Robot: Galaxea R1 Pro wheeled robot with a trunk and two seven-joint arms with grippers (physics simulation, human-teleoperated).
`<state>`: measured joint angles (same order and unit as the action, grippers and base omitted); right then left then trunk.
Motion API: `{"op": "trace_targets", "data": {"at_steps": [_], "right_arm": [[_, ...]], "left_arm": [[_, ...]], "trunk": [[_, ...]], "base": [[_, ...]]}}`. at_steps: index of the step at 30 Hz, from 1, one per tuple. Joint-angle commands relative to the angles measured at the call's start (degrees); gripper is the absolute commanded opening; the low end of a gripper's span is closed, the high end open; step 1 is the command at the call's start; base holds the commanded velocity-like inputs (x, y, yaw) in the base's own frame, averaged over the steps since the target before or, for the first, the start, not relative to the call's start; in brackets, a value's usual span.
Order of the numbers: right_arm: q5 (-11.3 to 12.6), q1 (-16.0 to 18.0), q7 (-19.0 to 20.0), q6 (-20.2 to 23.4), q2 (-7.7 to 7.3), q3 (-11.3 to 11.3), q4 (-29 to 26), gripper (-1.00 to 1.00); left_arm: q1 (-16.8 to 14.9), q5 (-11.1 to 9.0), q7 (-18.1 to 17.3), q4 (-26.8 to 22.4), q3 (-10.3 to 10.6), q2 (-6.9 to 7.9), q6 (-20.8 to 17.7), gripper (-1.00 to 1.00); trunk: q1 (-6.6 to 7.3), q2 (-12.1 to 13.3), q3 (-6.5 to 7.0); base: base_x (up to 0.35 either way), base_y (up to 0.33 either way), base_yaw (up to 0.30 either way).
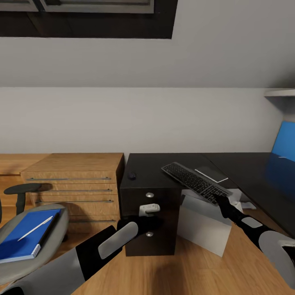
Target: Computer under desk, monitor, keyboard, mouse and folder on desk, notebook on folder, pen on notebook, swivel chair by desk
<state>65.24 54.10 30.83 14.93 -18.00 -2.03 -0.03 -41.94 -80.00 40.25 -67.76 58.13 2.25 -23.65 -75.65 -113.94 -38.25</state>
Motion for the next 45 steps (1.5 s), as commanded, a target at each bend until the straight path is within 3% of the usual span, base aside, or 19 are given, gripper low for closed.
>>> {"op": "trace_targets", "data": {"at_steps": [1,7,15,25,29,33,36,39,41,42,43,44,45], "right_arm": [[-0.09,0.04,0.45,0.40,0.35,-0.46,-0.03,-1.00],[-1.35,0.04,1.38,-0.06,1.22,-0.32,-0.23,-1.00],[-1.97,0.04,1.45,-7.50,3.59,-0.12,-0.45,-1.00],[-2.05,0.04,1.22,-10.39,7.03,-0.45,-5.15,-1.00],[-1.98,0.04,1.06,-10.55,7.44,-0.32,-5.78,-1.00],[-1.90,0.04,0.89,-10.61,8.10,-0.33,-7.93,-1.00],[-1.94,0.04,-1.05,-10.64,10.83,-0.58,-12.69,-1.00],[-1.95,0.04,-3.71,-11.49,12.86,-0.66,-14.23,-1.00],[-1.96,0.00,-4.76,-13.66,14.50,-0.72,-14.49,-1.00],[-1.96,-0.01,-4.91,-14.41,14.90,-0.73,-14.50,-1.00],[-1.96,-0.04,-5.13,-15.95,15.57,-0.75,-14.53,-1.00],[-1.96,-0.09,-5.21,-16.70,15.85,-0.74,-14.52,-1.00],[-1.93,-0.34,-5.35,-18.05,16.32,-0.70,-14.45,-1.00]], "left_arm": [[-0.08,-0.29,0.38,-0.09,0.22,0.04,0.01,1.00],[-0.08,-0.32,0.43,0.04,0.37,0.04,0.01,1.00],[-0.08,-0.35,0.44,0.08,0.40,0.04,-0.05,1.00],[-0.06,-0.10,0.44,3.22,0.08,0.12,-0.03,1.00],[-0.07,2.32,0.48,4.71,0.15,0.12,-0.01,1.00],[-0.07,6.21,0.45,8.48,0.30,0.12,0.00,1.00],[-0.06,7.84,0.38,13.19,0.71,0.13,1.07,1.00],[0.26,8.14,0.29,16.71,3.98,0.16,7.61,1.00],[1.45,8.17,0.33,17.90,9.35,0.93,16.73,1.00],[1.71,8.14,0.33,18.06,10.98,1.30,19.15,1.00],[2.08,8.03,0.34,18.30,14.34,2.05,23.48,1.00],[2.21,7.92,0.34,18.38,15.98,2.44,25.27,1.00],[2.40,7.50,0.37,18.50,18.91,3.22,27.99,1.00]], "trunk": [[0.01,-0.03,-0.07],[0.01,-0.03,-0.07],[0.01,-0.03,-0.07],[0.01,-0.03,-0.07],[0.01,-0.03,-0.07],[0.01,-0.03,-0.07],[0.01,-0.03,-0.07],[0.01,-0.03,-0.07],[0.01,-0.03,-0.07],[0.01,-0.03,-0.07],[0.01,-0.03,-0.07],[0.01,-0.03,-0.07],[0.01,-0.03,-0.07]], "base": [[0.000,0.000,0.000],[0.000,0.000,0.000],[0.000,0.000,0.000],[0.000,0.000,0.000],[0.000,0.000,0.000],[0.000,0.000,0.000],[0.000,0.000,0.000],[0.000,0.000,0.000],[0.000,0.000,0.000],[0.000,0.000,0.000],[0.000,0.000,0.000],[0.000,0.000,0.000],[0.000,0.000,0.000]]}}
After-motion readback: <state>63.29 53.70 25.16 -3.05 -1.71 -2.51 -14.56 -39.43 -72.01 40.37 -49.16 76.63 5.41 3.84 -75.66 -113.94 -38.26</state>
